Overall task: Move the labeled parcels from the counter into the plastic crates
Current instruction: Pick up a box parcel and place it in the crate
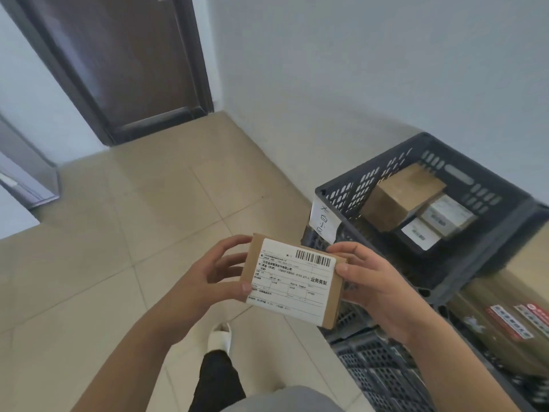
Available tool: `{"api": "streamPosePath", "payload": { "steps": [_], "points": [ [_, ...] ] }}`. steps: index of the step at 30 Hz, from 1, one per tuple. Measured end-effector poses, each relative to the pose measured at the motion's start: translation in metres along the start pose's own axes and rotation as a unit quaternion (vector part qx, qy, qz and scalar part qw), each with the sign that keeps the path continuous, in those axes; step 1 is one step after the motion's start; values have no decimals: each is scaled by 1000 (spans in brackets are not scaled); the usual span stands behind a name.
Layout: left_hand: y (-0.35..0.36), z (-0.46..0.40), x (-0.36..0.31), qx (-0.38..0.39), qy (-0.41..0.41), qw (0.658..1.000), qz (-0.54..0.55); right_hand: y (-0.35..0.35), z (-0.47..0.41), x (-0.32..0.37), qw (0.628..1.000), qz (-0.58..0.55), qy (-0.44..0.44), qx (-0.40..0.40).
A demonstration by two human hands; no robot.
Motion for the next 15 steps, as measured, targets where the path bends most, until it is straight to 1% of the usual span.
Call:
{"api": "streamPosePath", "payload": {
  "steps": [3, 5, 8, 10, 12, 15],
  "points": [
    [-22, -50, -18, 50, -4, 998, -26, -6, -26, 7, 999, 32, 10, -34],
    [-32, -82, -33, 100, -1, 994, -47, -9, -37, 14, 996, 62, 25, -54],
    [-40, -128, -62, 183, 15, 978, -95, -9, -50, 34, 982, 169, 50, -70],
    [-38, -156, -80, 231, 23, 964, -129, -12, -54, 50, 964, 238, 70, -96],
    [-28, -180, -97, 287, 39, 943, -165, -17, -57, 63, 945, 292, 82, -121],
    [-3, -209, -116, 357, 64, 909, -204, -22, -60, 75, 923, 340, 113, -139]
  ]
}}
Point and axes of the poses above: each hand's wrist, its own z-axis away from the middle knuckle, its own y-axis out of the palm, x = y × z, the point moved 8 cm from there along -z, towards the middle knuckle, and after that the axes turned 10 degrees about -y, right-handed, at the moved point
